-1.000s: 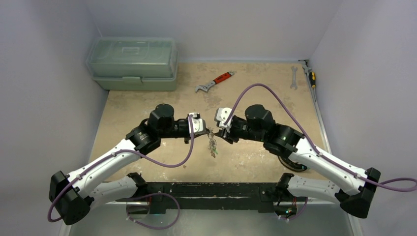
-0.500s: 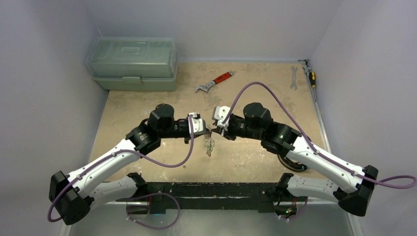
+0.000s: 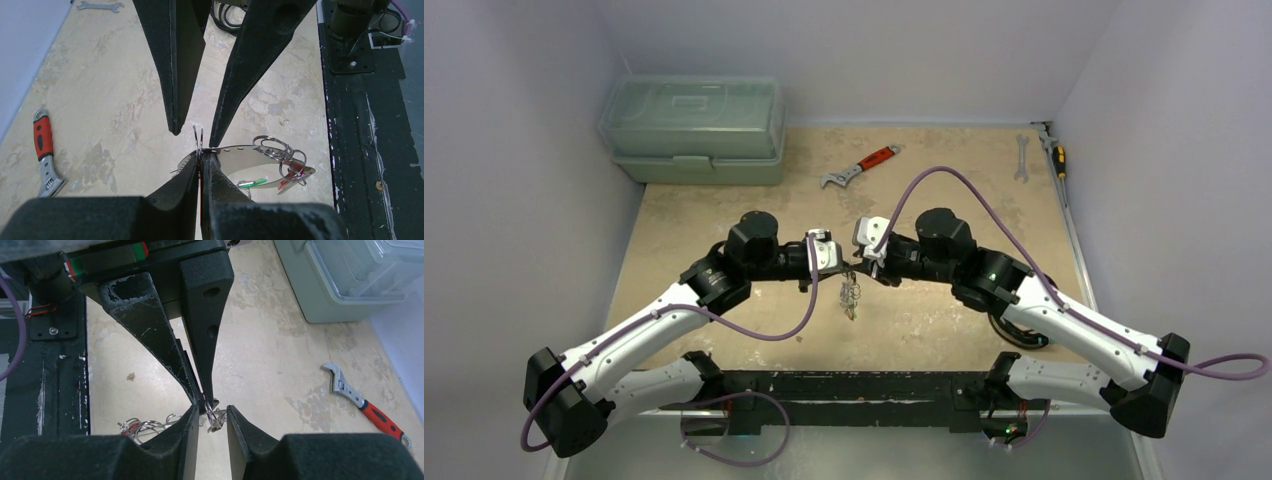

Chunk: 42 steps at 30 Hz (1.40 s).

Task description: Put the keys on the keyring

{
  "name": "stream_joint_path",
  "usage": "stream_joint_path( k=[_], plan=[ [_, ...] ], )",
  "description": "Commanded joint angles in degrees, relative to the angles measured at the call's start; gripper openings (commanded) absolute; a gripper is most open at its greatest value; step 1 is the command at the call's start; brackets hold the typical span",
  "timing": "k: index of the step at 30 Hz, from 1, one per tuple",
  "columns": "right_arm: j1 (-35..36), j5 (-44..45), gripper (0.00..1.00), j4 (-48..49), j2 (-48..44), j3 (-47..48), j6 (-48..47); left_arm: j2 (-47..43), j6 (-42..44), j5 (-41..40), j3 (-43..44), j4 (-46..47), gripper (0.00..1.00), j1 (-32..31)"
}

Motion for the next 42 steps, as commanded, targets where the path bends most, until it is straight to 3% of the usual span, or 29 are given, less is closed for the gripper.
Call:
stream_joint_path(
  k=[1,12,18,23,26,28,32,38,42],
  plan=[
    [0.27,-2.05,0.30,1.45,0.37,0.00,0.04,-0.91,-0.46,0.99,2.68,3.61,0.00,0.15],
    [0.27,0.22,0.19,1.45,2.45,-0.29,0.01,-1.08,-0.53,1.08,2.63,3.79,0.00,0.19],
    [0.27,0.00,0.01,1.95,2.36,-0.55,0.03,-1.25,-0.60,1.24,2.60,3.89,0.00,0.12],
    [0.27,0.16,0.00,4.89,0.53,-2.52,0.28,-2.06,-0.86,1.46,2.51,4.37,0.00,0.19],
    [0.27,-0.36,0.00,9.79,-2.09,-5.31,0.56,-3.44,-1.22,1.32,2.50,5.13,0.27,0.14],
    [0.27,-1.58,0.00,14.22,-3.99,-7.38,1.15,-4.82,-1.30,1.31,2.31,5.79,0.44,0.24],
    [0.31,-2.35,0.00,27.21,-9.48,-13.35,4.35,-7.58,-1.65,1.00,1.50,7.30,0.60,0.69],
    [0.29,3.79,0.00,54.31,-16.98,-25.11,12.26,-11.72,-5.90,1.18,-0.46,16.09,0.61,2.95],
    [0.27,8.75,0.00,83.23,-17.53,-36.10,25.16,-14.23,-11.07,5.13,-3.19,24.06,0.61,5.83]
  ],
)
